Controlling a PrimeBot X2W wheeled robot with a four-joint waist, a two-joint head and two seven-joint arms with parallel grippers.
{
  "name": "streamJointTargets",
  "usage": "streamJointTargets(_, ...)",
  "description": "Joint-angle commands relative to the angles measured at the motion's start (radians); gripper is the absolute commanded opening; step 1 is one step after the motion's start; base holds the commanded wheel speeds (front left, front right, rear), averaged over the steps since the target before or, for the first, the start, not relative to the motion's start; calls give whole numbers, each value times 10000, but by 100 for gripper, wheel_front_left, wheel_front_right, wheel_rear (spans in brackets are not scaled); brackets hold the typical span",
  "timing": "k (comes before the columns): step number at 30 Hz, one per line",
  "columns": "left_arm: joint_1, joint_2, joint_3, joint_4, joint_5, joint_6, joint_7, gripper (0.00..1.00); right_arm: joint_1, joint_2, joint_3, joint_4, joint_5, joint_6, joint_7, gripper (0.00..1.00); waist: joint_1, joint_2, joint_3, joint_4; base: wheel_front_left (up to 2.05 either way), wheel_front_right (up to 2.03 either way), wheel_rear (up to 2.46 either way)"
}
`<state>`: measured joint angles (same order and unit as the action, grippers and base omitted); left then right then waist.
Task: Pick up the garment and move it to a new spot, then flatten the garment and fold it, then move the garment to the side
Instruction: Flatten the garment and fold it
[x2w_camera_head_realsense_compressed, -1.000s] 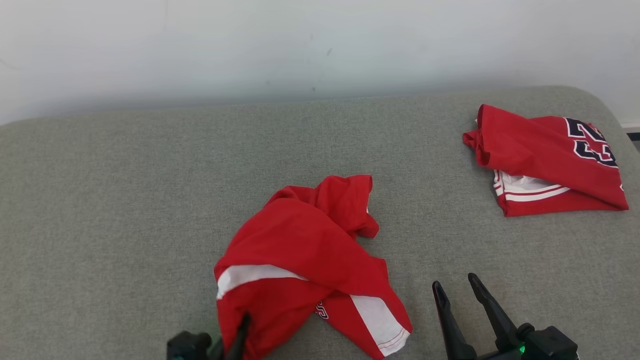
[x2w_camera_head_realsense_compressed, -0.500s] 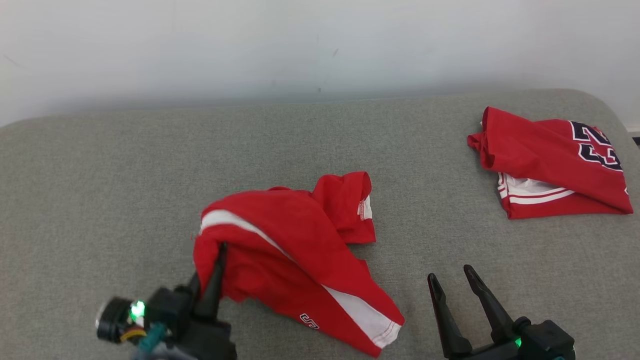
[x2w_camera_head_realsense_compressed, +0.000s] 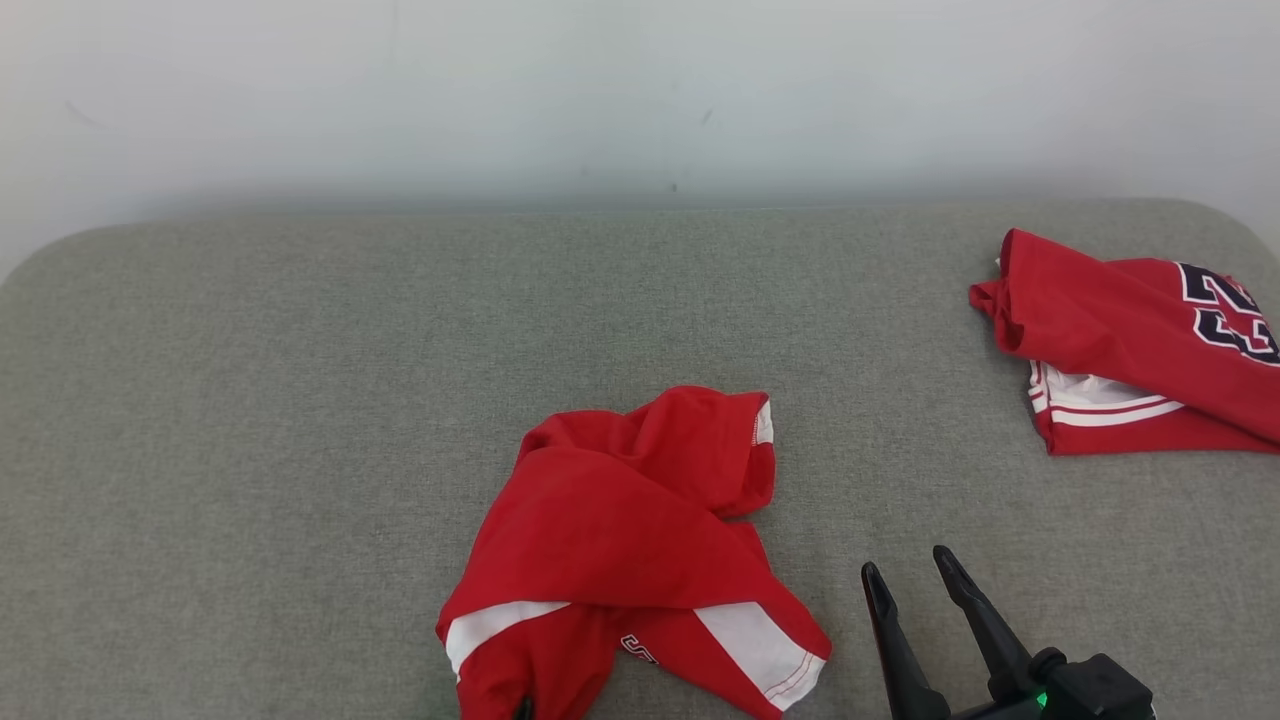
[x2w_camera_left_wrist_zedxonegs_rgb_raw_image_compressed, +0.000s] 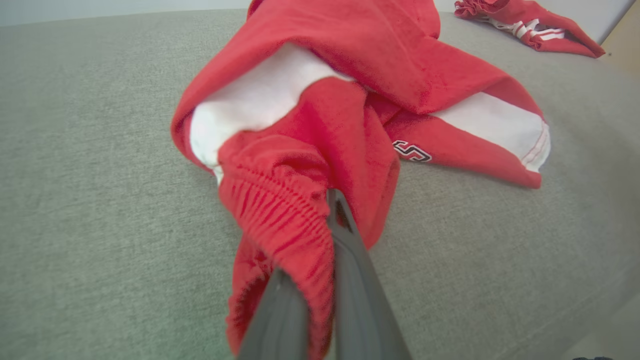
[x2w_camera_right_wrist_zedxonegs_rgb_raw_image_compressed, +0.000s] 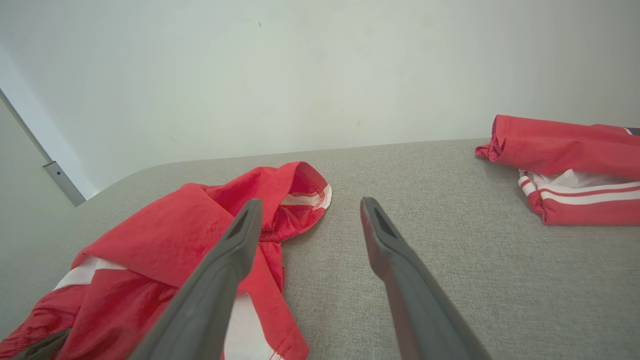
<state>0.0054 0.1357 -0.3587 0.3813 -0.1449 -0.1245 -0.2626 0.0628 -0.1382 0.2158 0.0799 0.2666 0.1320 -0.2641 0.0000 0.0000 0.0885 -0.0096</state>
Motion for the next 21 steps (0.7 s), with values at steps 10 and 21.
streamJointTargets(10,391,-316,704,-950,-1601,-64,-28,100,171,-66,20,-2,2,-20,3,100,0,0,-143,249,0,0,0)
streamJointTargets(21,-162,-183,1249,-853,-2771,-66,-28,100,67,-107,142,84,78,-21,3,100,0,0,-147,2,0,0,0)
